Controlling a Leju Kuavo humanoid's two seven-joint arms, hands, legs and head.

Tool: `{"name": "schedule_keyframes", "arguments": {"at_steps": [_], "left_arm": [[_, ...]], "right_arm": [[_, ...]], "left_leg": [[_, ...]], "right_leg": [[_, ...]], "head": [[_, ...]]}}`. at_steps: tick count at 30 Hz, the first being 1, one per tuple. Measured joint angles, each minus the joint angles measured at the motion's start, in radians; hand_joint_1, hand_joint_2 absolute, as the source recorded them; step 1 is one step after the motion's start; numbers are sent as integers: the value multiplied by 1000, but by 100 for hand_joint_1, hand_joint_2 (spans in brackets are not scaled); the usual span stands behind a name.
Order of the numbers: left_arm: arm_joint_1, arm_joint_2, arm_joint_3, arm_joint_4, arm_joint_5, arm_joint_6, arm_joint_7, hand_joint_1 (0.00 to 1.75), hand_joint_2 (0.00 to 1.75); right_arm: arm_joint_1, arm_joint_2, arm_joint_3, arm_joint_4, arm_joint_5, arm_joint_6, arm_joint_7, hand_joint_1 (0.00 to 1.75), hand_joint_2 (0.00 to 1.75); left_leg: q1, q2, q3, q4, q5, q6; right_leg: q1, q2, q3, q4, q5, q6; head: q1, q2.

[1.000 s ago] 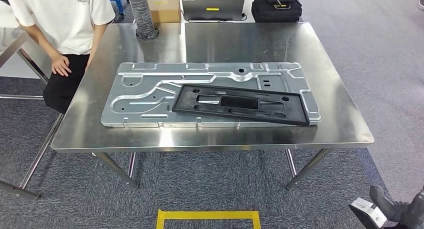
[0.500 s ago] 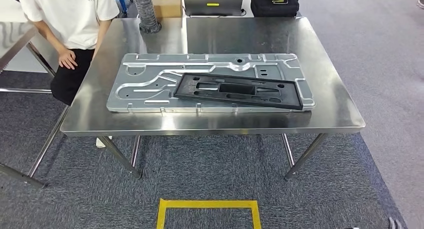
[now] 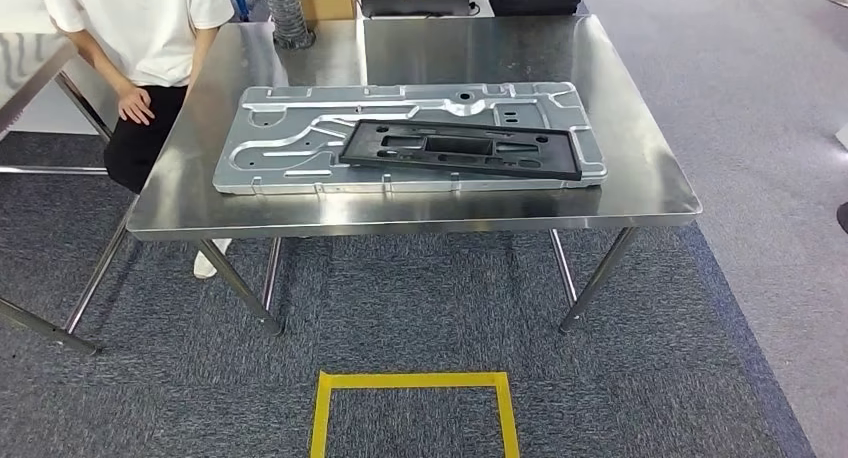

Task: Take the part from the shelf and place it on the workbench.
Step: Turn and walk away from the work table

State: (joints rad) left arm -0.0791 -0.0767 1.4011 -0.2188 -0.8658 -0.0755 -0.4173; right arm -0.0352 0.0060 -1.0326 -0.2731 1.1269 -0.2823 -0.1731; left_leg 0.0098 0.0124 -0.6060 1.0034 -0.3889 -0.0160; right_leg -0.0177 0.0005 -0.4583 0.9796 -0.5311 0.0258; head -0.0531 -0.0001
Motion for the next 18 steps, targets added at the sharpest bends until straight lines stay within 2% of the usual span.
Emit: {"name": "schedule_keyframes", "arguments": {"at_steps": [1, 2, 3, 5, 6, 7, 8, 9, 10, 11, 12, 13, 14, 16, 17, 18], "left_arm": [[1, 0, -6, 0, -10, 1, 4, 0, 0], [3, 1, -11, 0, -19, 1, 8, 0, 0], [6, 1, -17, 0, -28, 1, 12, 0, 0], [8, 3, -27, 0, -40, 2, 18, 0, 0], [8, 4, -32, 0, -45, 3, 20, 0, 0], [8, 7, -37, 0, -49, 3, 21, 0, 0], [9, 10, -40, 0, -52, 3, 23, 0, 0], [9, 13, -42, 0, -54, 3, 25, 0, 0], [9, 16, -45, 0, -56, 3, 26, 0, 0], [8, 20, -48, 0, -60, 3, 29, 0, 0], [6, 23, -53, -1, -64, 4, 32, 0, 0], [4, 26, -57, -1, -70, 4, 35, 0, 0], [3, 29, -61, -1, -75, 5, 39, 0, 0], [3, 31, -68, -1, -84, 6, 45, 0, 0], [3, 32, -71, -1, -86, 6, 47, 0, 0], [2, 33, -74, -1, -88, 6, 48, 0, 0]], "right_arm": [[-1, 12, 1, 10, 11, 12, 8, 0, 0], [-2, 26, 2, 19, 20, 22, 12, 0, 0], [-3, 39, 4, 25, 27, 32, 16, 0, 0], [-5, 64, 11, 37, 43, 54, 27, 0, 0], [-5, 75, 15, 42, 49, 64, 34, 0, 0], [-6, 86, 19, 47, 53, 73, 40, 0, 0], [-6, 95, 21, 51, 54, 78, 45, 0, 0], [-7, 104, 22, 54, 54, 82, 49, 0, 0], [-8, 113, 23, 57, 55, 85, 52, 0, 0], [-10, 120, 25, 60, 57, 89, 54, 0, 0], [-11, 128, 27, 62, 58, 93, 55, 0, 0], [-13, 133, 28, 64, 60, 99, 56, 0, 0], [-15, 138, 29, 66, 60, 105, 57, 0, 0], [-17, 143, 30, 68, 60, 113, 57, 0, 0], [-17, 144, 31, 68, 60, 115, 57, 0, 0], [-17, 146, 32, 69, 60, 115, 57, 0, 0]], "left_leg": [[3, -1, -4, 3, -2, -7], [4, -1, -11, 17, -22, -11], [6, -2, -23, 47, -60, -15], [7, -3, -53, 162, -168, -18], [7, -3, -64, 225, -205, -19], [7, -3, -64, 271, -217, -19], [6, -3, -49, 287, -204, -17], [5, -4, -18, 269, -176, -14], [2, -4, 28, 219, -147, -8], [-1, -4, 85, 145, -136, -1], [-4, -4, 139, 66, -140, 6], [-8, -3, 176, 6, -152, 12], [-11, -3, 195, -31, -163, 18], [-13, -1, 189, -46, -153, 31], [-11, 0, 181, -48, -141, 39], [-9, 2, 170, -50, -127, 46]], "right_leg": [[1, -3, -8, -1, 9, -10], [2, -5, -17, -2, 19, -21], [2, -7, -29, -4, 30, -31], [7, -9, -58, -3, 53, -43], [11, -10, -74, -2, 65, -46], [15, -10, -91, 0, 77, -47], [19, -10, -108, 3, 88, -48], [22, -10, -125, 7, 99, -48], [24, -10, -140, 11, 108, -47], [26, -10, -152, 16, 116, -45], [28, -11, -161, 20, 125, -42], [29, -12, -167, 22, 134, -38], [29, -13, -170, 23, 144, -33], [25, -13, -173, 22, 159, -21], [23, -11, -179, 31, 144, -15], [21, -9, -187, 56, 110, -10]], "head": [[0, 0], [0, 0], [0, 0], [0, 0], [0, 0], [0, 0], [0, 0], [0, 0], [0, 0], [0, 0], [0, 0], [0, 0], [0, 0], [0, 0], [0, 0], [0, 0]]}}
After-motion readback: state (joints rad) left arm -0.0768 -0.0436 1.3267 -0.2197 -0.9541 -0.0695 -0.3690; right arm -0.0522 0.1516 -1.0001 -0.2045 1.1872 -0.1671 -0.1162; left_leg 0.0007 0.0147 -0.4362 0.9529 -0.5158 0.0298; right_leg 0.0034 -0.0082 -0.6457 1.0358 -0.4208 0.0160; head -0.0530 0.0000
